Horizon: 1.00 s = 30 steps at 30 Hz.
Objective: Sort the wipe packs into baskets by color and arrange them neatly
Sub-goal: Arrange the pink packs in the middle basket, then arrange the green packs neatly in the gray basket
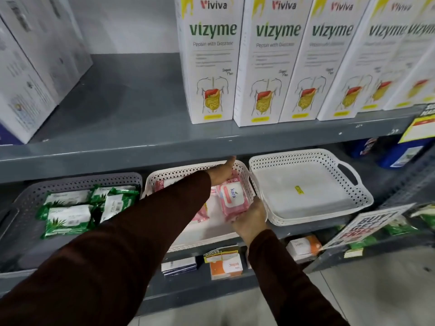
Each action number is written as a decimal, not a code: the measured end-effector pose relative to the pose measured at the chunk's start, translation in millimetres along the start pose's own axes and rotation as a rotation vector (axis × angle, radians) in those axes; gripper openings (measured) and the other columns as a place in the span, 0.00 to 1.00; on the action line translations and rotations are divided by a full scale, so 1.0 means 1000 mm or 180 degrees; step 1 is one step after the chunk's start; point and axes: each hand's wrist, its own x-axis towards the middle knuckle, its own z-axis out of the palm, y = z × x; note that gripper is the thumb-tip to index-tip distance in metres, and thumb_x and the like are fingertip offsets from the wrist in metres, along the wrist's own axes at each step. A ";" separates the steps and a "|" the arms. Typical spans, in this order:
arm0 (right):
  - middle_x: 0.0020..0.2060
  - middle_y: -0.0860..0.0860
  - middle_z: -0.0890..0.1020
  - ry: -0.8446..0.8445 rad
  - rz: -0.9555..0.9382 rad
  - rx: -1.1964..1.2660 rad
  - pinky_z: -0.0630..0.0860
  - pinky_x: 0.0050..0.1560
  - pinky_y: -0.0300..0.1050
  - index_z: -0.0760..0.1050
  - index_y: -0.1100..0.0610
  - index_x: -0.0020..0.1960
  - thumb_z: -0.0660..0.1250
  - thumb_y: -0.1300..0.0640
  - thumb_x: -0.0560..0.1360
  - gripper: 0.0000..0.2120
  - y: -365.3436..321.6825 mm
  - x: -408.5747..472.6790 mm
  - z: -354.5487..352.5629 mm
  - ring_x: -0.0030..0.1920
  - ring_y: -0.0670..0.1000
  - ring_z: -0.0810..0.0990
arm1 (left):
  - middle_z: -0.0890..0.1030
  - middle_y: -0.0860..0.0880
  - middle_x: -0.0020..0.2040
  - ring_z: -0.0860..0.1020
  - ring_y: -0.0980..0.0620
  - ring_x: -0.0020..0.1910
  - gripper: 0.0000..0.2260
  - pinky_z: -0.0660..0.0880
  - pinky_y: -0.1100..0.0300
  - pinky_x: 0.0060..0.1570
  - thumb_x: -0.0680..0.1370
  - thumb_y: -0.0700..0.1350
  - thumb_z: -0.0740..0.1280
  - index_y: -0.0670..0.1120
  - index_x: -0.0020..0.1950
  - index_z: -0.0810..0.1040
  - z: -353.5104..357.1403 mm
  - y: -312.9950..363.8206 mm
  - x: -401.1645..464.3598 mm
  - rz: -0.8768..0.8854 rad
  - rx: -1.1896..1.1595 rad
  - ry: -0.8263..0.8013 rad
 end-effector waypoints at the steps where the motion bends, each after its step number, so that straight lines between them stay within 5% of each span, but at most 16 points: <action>1: 0.64 0.60 0.80 -0.0109 0.0015 -0.0013 0.78 0.59 0.54 0.74 0.57 0.70 0.50 0.46 0.82 0.25 -0.002 0.002 -0.002 0.65 0.62 0.78 | 0.80 0.41 0.61 0.78 0.42 0.58 0.31 0.72 0.51 0.59 0.81 0.64 0.40 0.49 0.79 0.53 -0.001 0.001 -0.009 -0.0053 -0.0197 0.0011; 3: 0.62 0.61 0.81 -0.0049 -0.0042 -0.0129 0.75 0.65 0.60 0.75 0.56 0.68 0.51 0.45 0.82 0.24 -0.007 0.009 -0.009 0.63 0.63 0.80 | 0.80 0.44 0.55 0.80 0.45 0.53 0.40 0.75 0.55 0.52 0.75 0.71 0.38 0.47 0.79 0.54 -0.002 -0.001 -0.030 -0.0333 -0.0621 -0.0044; 6: 0.52 0.58 0.87 -0.0364 -0.0088 -0.0837 0.83 0.47 0.57 0.81 0.53 0.58 0.51 0.42 0.82 0.23 -0.013 0.016 -0.014 0.49 0.59 0.87 | 0.82 0.40 0.58 0.75 0.36 0.63 0.57 0.69 0.43 0.64 0.66 0.79 0.37 0.33 0.67 0.69 0.001 -0.024 -0.054 -0.0954 -0.1495 -0.0555; 8: 0.50 0.57 0.88 -0.0417 -0.0179 -0.1378 0.83 0.36 0.54 0.81 0.50 0.57 0.51 0.41 0.82 0.23 -0.016 0.018 -0.013 0.42 0.56 0.88 | 0.83 0.34 0.49 0.81 0.33 0.52 0.57 0.73 0.47 0.62 0.65 0.80 0.40 0.29 0.57 0.74 0.008 -0.044 -0.061 -0.1062 -0.2131 -0.0486; 9: 0.52 0.57 0.87 -0.0405 -0.0201 -0.1579 0.83 0.35 0.53 0.80 0.50 0.59 0.51 0.40 0.82 0.23 -0.018 0.019 -0.010 0.43 0.56 0.89 | 0.85 0.35 0.43 0.85 0.39 0.45 0.54 0.79 0.52 0.53 0.65 0.80 0.41 0.32 0.53 0.78 0.012 -0.052 -0.062 -0.1056 -0.2425 -0.0355; 12: 0.53 0.56 0.87 -0.0513 -0.0319 -0.2127 0.85 0.42 0.56 0.79 0.50 0.62 0.54 0.36 0.81 0.24 -0.025 0.020 0.002 0.48 0.58 0.88 | 0.87 0.40 0.40 0.86 0.45 0.37 0.47 0.81 0.56 0.34 0.68 0.78 0.43 0.41 0.51 0.83 0.022 -0.058 -0.060 -0.0947 -0.3209 -0.0092; 15: 0.55 0.57 0.86 -0.0530 -0.0495 -0.2449 0.82 0.55 0.62 0.79 0.51 0.64 0.57 0.38 0.81 0.23 -0.030 0.023 0.010 0.52 0.60 0.86 | 0.87 0.41 0.39 0.86 0.45 0.36 0.46 0.81 0.54 0.33 0.68 0.78 0.42 0.45 0.42 0.88 0.031 -0.048 -0.062 -0.0718 -0.3669 -0.0122; 17: 0.53 0.56 0.87 -0.0603 -0.0654 -0.2435 0.81 0.56 0.64 0.80 0.49 0.61 0.60 0.41 0.81 0.18 -0.033 0.026 0.010 0.51 0.60 0.87 | 0.87 0.41 0.42 0.86 0.45 0.38 0.44 0.82 0.54 0.34 0.70 0.76 0.44 0.45 0.44 0.88 0.034 -0.044 -0.068 -0.0665 -0.3842 -0.0001; 21: 0.55 0.56 0.86 -0.0563 -0.1110 -0.2342 0.80 0.54 0.68 0.79 0.48 0.62 0.58 0.43 0.81 0.17 -0.027 0.023 0.008 0.52 0.61 0.86 | 0.78 0.41 0.59 0.77 0.45 0.53 0.46 0.74 0.50 0.51 0.71 0.76 0.48 0.38 0.66 0.73 0.020 -0.066 -0.102 -0.0784 -0.4530 0.0688; 24: 0.56 0.50 0.85 -0.0536 -0.1429 -0.2468 0.81 0.52 0.54 0.80 0.49 0.61 0.59 0.41 0.80 0.18 0.000 0.009 0.017 0.56 0.55 0.84 | 0.74 0.37 0.59 0.75 0.42 0.51 0.42 0.74 0.49 0.47 0.74 0.73 0.48 0.35 0.58 0.74 0.001 -0.116 -0.147 -0.0584 -0.5449 0.1314; 27: 0.48 0.50 0.87 -0.0854 -0.1123 -0.2685 0.81 0.42 0.45 0.83 0.50 0.50 0.63 0.46 0.77 0.12 0.047 -0.006 0.047 0.43 0.45 0.84 | 0.76 0.36 0.51 0.75 0.40 0.49 0.40 0.76 0.47 0.51 0.78 0.69 0.44 0.32 0.53 0.72 -0.012 -0.165 -0.188 -0.0685 -0.6023 0.1925; 30: 0.57 0.63 0.84 -0.1421 -0.0879 -0.3221 0.79 0.60 0.58 0.83 0.54 0.46 0.64 0.53 0.78 0.09 0.108 -0.020 0.105 0.55 0.57 0.84 | 0.80 0.34 0.48 0.76 0.37 0.49 0.34 0.70 0.44 0.56 0.80 0.66 0.47 0.36 0.62 0.68 -0.041 -0.190 -0.212 -0.0891 -0.6124 0.2220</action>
